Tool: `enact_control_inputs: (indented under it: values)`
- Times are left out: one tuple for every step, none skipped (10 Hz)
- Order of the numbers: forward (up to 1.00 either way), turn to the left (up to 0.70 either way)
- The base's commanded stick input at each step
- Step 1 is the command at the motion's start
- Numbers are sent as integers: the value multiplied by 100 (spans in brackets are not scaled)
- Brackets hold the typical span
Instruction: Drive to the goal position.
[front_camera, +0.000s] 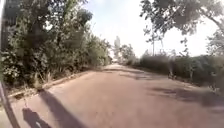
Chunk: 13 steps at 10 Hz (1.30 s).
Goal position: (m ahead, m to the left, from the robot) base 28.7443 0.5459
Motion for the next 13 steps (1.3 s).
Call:
enact_control_inputs:
  values:
    - [70,0]
    - [70,0]
    - [70,0]
    - [70,0]
    - [70,0]
    - [70,0]
    - [70,0]
    - [70,0]
    - [70,0]
    - [70,0]
    - [70,0]
    - [70,0]
    - [70,0]
